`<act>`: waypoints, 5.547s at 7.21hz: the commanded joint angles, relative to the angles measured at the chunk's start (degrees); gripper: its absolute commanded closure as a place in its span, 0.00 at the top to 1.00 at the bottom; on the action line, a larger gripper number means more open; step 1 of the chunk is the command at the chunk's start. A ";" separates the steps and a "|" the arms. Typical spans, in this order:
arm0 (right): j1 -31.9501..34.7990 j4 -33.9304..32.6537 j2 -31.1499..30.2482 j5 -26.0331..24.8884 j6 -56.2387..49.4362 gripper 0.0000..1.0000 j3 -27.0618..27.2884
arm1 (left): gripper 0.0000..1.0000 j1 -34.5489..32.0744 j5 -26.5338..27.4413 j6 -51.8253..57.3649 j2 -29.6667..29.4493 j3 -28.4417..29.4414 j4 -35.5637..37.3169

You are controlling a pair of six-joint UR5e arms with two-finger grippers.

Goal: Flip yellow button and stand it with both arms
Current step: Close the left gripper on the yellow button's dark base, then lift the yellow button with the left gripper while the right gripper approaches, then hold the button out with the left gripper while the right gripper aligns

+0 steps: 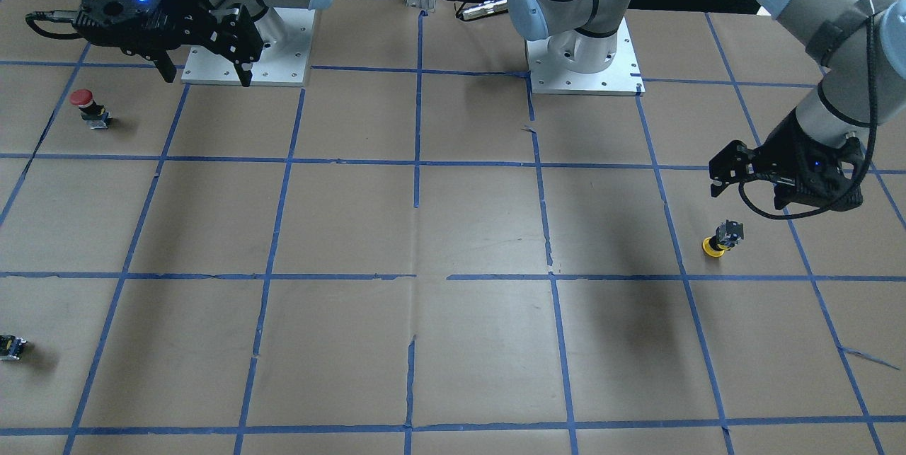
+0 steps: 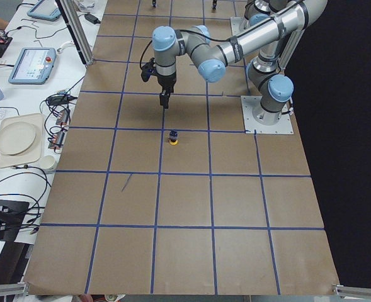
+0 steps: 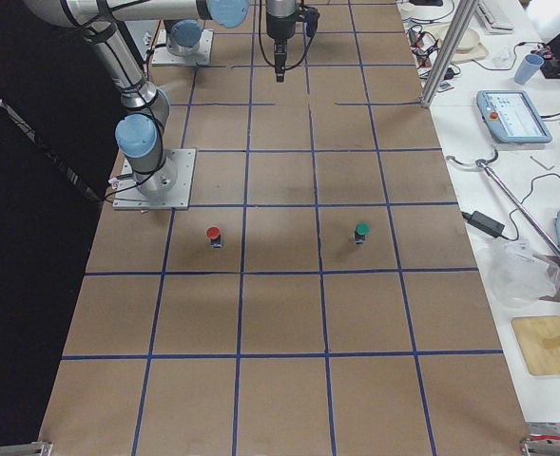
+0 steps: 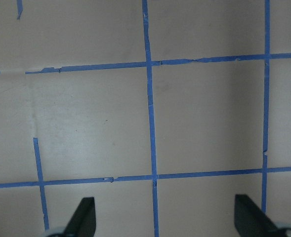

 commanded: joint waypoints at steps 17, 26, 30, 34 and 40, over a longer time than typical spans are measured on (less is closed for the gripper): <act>-0.70 0.98 -0.83 0.05 0.16 1.00 0.04 | 0.27 0.58 -11.20 2.78 0.83 -7.91 -5.86; -13.97 23.88 3.39 43.33 32.16 1.00 2.66 | 0.13 -30.91 -79.42 -40.56 6.93 -10.27 1.28; -19.25 33.67 3.66 53.99 36.69 1.00 2.67 | 0.11 -32.24 -83.94 -43.15 7.36 -12.22 6.35; -18.90 38.85 4.18 60.59 39.10 1.00 2.85 | 0.10 -32.24 -84.12 -44.82 7.27 -12.13 6.44; -18.11 42.02 3.75 66.76 38.40 1.00 6.36 | 0.10 -31.89 -85.35 -45.61 7.27 -12.22 6.44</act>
